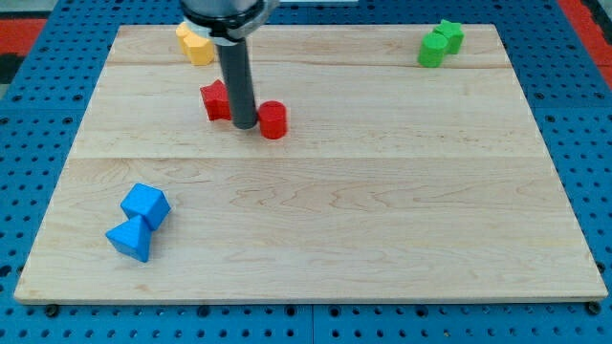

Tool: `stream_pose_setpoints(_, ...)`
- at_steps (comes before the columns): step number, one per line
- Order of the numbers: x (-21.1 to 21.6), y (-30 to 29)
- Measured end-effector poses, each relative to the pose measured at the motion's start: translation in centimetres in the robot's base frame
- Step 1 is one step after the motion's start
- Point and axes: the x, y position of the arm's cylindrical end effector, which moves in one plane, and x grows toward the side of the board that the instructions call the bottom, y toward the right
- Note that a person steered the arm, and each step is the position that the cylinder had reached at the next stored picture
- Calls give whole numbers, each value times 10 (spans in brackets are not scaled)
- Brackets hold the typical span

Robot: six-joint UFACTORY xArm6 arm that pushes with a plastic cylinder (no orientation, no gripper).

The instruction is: Push yellow heart towards top center

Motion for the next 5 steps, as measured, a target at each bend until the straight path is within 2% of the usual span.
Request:
stream_pose_setpoints(3, -28, 64)
stream_pose_setpoints(4, -53, 66)
stream_pose_setpoints(5, -94, 1)
